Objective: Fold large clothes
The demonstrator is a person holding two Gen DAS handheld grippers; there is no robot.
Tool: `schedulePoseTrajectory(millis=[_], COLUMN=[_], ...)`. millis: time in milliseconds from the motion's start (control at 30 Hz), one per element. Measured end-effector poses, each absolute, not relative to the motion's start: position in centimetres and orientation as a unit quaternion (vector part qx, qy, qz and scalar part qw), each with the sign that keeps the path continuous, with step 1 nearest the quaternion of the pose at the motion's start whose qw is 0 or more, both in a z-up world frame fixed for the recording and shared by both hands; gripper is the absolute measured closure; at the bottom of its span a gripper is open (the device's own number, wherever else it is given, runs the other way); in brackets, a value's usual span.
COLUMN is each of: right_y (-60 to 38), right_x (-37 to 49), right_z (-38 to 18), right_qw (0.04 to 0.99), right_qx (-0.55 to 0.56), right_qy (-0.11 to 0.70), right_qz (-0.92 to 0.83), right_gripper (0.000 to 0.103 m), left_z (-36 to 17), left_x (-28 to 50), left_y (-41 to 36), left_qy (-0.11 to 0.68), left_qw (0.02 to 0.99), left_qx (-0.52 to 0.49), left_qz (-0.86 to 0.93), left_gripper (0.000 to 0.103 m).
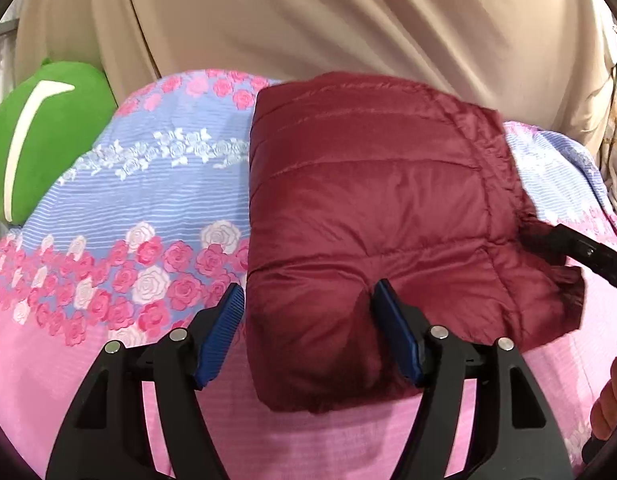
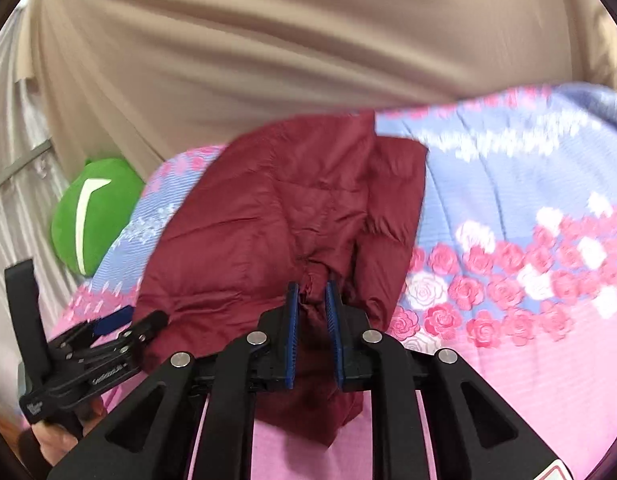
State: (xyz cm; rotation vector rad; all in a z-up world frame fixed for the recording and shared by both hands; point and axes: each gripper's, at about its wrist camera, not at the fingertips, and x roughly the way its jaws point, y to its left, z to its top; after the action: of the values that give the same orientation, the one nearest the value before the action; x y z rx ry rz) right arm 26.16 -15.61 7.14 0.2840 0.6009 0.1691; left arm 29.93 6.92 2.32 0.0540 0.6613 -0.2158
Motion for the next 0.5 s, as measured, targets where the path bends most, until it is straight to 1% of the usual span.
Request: schedulePoseTrajectory(millis=[100,167,200,233,300,400,500], right_y=[-13.6,-12.4,-12.8,-13.0,-13.2,-13.2,-13.0], right_x=[25.7,26.9,27.0,27.4,27.5,26.7,25.4], right_z=[7.2,5.3,4.3,3.1,2.4,4.1,7.5], right_qw=[0.944,0.934,0.928,0.924,0.921,0.926,0.947], right_qx=[0.085,0.05,0.047,0.047,0.051,0.058,0.057], right_qy=[0.306,0.346,0.363,0.376,0.382,0.37,0.315], right_qz=[0.089,0.072,0.066,0.057,0.053,0.041,0.033], right_gripper=[0.088,0.089,0.092,0.099,0.099,0.099,0.098], left_z=[2.4,2.1,2.0,1.9,1.7,1.4,1.3], left_x=[29.0,28.9,28.8,28.8,28.6,28.4,28.6], left_y=[6.7,6.6,6.6,6.7,6.8,6.8,6.8], left_qy=[0.317,0.321,0.324,0.326,0.329,0.331,0.333], left_qw=[0.943,0.942,0.941,0.94,0.939,0.939,0.938], left_qx=[0.039,0.044,0.042,0.039,0.034,0.035,0.032], left_qz=[-0.094,-0.09,-0.092,-0.093,-0.095,-0.09,-0.089], left_gripper=[0.034,0.034,0.032,0.031,0.03,0.03,0.03])
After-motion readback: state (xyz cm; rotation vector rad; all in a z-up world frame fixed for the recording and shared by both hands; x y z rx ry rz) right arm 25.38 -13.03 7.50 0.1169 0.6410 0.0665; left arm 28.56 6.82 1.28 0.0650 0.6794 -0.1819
